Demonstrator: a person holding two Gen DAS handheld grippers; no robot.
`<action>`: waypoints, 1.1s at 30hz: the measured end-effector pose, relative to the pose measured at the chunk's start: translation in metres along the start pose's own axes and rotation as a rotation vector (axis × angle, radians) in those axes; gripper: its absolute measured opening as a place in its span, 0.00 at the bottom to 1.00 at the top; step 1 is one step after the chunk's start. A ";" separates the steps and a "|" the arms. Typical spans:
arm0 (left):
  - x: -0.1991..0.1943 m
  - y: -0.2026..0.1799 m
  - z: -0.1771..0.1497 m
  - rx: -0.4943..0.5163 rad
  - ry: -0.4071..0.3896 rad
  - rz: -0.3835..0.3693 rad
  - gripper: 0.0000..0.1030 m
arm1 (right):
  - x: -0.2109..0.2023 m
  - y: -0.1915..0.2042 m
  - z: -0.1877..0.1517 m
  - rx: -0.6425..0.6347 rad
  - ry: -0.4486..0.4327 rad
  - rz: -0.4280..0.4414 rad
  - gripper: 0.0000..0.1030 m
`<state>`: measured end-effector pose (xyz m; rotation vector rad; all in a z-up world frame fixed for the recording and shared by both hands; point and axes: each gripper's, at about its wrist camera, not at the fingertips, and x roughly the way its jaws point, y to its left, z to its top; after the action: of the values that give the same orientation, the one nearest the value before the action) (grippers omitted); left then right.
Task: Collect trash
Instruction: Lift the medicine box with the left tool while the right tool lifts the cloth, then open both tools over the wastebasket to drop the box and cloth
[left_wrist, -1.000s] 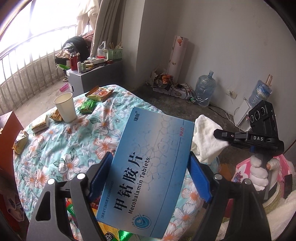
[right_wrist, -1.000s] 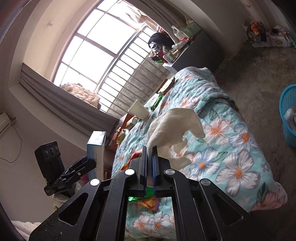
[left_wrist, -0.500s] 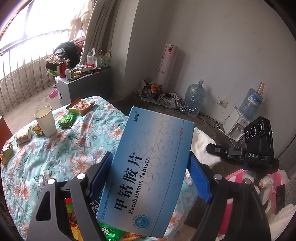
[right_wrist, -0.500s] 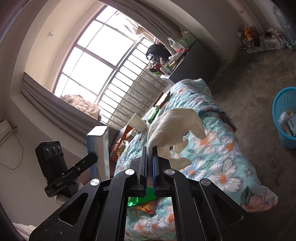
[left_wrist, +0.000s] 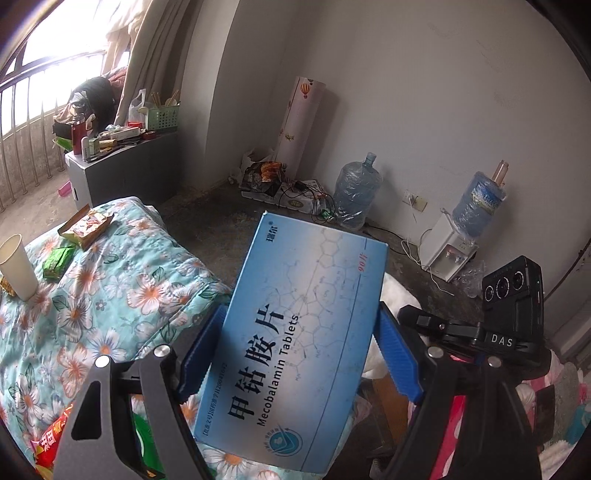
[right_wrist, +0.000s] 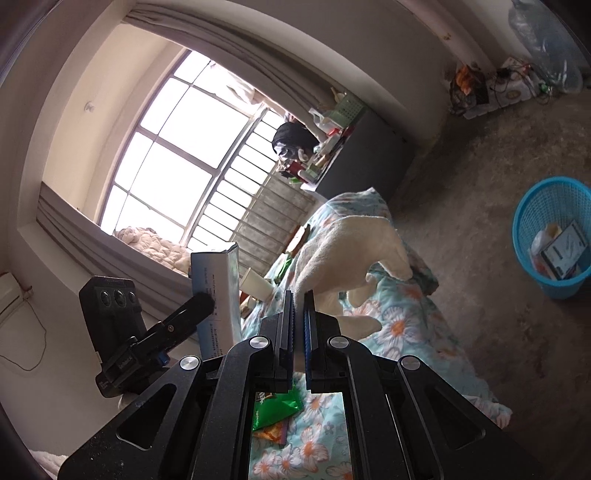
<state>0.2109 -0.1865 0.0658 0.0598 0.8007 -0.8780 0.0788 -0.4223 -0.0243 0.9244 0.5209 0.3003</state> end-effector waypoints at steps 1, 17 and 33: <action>0.010 -0.006 0.004 0.008 0.002 -0.011 0.76 | -0.007 -0.005 0.007 0.006 -0.021 -0.010 0.03; 0.257 -0.094 0.041 0.068 0.239 -0.129 0.76 | -0.027 -0.163 0.092 0.224 -0.085 -0.357 0.03; 0.394 -0.091 0.037 -0.009 0.339 -0.062 0.84 | 0.014 -0.338 0.076 0.562 -0.005 -0.600 0.44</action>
<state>0.3166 -0.5209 -0.1387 0.1806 1.1279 -0.9357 0.1414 -0.6610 -0.2674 1.2535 0.8712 -0.4143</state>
